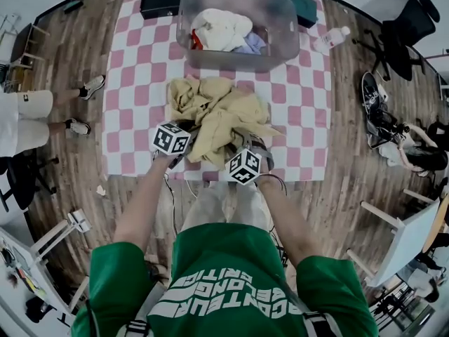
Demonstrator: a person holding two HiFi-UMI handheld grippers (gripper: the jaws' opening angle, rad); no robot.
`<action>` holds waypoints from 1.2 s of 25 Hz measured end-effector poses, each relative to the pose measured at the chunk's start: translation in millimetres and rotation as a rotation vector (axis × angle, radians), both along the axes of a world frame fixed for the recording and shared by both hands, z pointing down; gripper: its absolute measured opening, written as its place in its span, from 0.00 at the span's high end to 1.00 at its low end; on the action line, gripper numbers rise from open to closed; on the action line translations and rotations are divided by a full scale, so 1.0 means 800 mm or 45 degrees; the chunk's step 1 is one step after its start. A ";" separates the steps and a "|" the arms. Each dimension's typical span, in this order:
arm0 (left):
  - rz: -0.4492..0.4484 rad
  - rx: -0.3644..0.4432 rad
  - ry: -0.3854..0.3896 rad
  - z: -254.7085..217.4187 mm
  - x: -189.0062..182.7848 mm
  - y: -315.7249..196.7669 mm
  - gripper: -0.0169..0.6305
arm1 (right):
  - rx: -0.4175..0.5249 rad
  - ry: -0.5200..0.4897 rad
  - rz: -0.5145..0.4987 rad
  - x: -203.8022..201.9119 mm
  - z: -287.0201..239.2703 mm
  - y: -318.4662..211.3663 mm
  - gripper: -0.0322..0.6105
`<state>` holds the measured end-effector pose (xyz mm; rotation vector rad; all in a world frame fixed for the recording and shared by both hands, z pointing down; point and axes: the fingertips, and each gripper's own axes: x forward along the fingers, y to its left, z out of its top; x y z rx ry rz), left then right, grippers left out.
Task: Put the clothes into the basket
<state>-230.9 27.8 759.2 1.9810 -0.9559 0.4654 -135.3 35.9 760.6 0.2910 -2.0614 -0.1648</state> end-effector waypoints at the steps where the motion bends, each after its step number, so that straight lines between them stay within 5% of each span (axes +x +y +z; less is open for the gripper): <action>1: 0.023 0.005 0.012 -0.004 0.007 0.000 0.91 | -0.003 -0.021 0.017 -0.001 -0.003 0.000 0.66; 4: 0.064 0.014 0.034 -0.013 0.021 0.001 0.93 | -0.023 -0.088 0.068 0.000 -0.013 0.002 0.82; 7: 0.070 0.022 0.060 -0.023 0.024 0.006 0.94 | -0.058 -0.146 0.101 0.001 -0.024 0.002 0.85; 30: 0.111 0.376 0.201 -0.211 0.074 -0.002 0.94 | -0.015 -0.601 0.303 0.000 -0.199 -0.018 0.87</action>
